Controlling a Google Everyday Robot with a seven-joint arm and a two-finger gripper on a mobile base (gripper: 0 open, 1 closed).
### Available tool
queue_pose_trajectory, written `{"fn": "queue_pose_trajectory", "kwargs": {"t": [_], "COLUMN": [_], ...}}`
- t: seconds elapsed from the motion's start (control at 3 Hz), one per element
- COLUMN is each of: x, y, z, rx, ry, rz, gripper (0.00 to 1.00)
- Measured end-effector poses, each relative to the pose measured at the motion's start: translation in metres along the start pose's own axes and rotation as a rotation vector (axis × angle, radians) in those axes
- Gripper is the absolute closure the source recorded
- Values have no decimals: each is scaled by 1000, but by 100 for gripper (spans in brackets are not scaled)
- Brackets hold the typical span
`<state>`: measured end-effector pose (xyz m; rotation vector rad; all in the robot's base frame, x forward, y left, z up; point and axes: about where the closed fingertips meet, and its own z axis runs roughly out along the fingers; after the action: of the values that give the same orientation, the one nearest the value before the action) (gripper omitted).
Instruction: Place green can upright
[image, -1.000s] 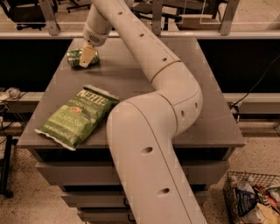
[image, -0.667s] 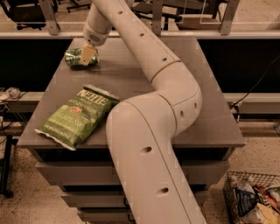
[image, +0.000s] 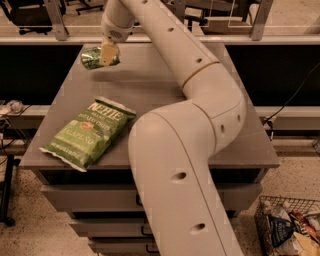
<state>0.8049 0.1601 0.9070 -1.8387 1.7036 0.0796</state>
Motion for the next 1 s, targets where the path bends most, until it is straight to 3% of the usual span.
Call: {"fn": "queue_pose_trajectory", "kwargs": {"t": [0.33, 0.67, 1.0], "x": [15, 28, 66], "y": [-15, -23, -36], "z": [-73, -125, -202], "rx": [119, 213, 381], "ry": [164, 313, 511], "rz": [-192, -358, -566], "gripper": [100, 100, 100]}}
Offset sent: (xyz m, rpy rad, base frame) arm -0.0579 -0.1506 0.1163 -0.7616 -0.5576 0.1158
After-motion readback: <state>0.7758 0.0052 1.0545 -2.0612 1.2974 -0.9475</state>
